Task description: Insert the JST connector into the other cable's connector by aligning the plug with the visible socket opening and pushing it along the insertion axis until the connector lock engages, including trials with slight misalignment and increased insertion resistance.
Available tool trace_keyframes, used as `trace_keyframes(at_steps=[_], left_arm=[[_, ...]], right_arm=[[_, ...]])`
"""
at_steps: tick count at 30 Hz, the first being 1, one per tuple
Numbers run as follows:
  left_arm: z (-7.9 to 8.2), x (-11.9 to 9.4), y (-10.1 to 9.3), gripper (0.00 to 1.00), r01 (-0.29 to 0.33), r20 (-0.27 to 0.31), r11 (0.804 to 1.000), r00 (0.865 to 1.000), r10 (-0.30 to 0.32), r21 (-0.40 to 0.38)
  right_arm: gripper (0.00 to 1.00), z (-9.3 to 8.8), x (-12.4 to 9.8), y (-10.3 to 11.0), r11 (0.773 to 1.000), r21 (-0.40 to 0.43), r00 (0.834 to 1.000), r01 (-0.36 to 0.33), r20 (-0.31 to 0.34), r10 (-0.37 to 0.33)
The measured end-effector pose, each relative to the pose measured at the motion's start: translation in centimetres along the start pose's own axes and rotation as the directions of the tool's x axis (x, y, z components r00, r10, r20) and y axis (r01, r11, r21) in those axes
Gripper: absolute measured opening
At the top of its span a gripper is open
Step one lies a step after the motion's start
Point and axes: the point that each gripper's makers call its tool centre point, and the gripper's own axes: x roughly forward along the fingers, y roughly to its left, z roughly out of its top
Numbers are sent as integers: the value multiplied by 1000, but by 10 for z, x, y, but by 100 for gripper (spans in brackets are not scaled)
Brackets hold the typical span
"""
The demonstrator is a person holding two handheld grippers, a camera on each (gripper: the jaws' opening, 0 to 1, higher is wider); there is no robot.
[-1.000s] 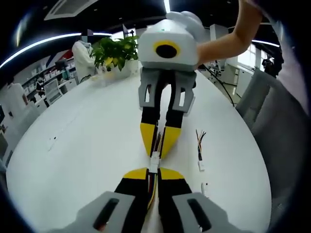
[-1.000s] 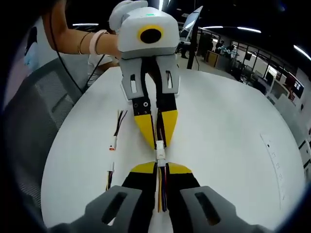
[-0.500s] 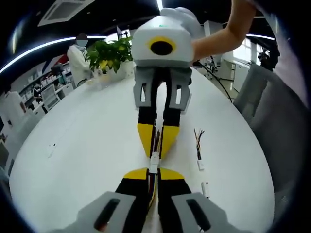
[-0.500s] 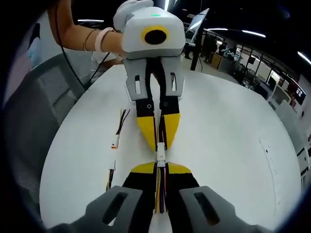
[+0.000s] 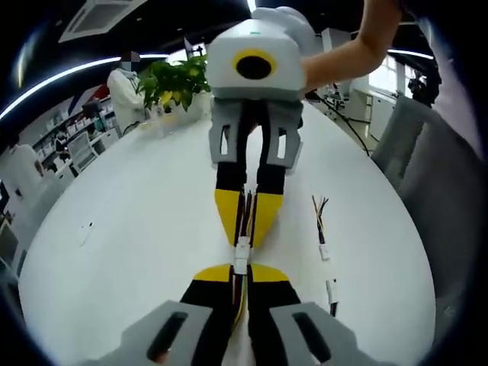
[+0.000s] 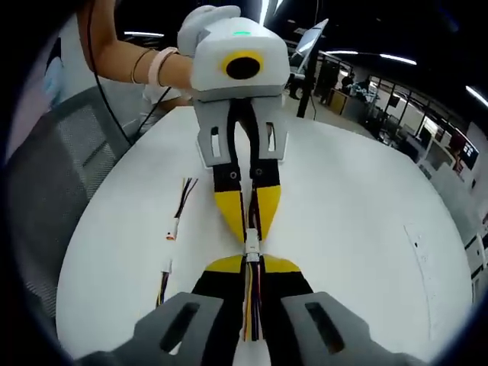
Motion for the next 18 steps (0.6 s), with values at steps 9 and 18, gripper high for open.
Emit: trace_keyframes(at_steps=[9, 18], left_arm=[[-11, 7, 1, 0, 23, -29, 1000, 999, -23, -1], [-18, 16, -3, 0, 33, -50, 999, 998, -33, -14]], right_arm=[[3, -10, 11, -3, 999, 36, 1000, -8, -5, 9], [3, -20, 17, -2, 998, 58, 1000, -15, -19, 16]])
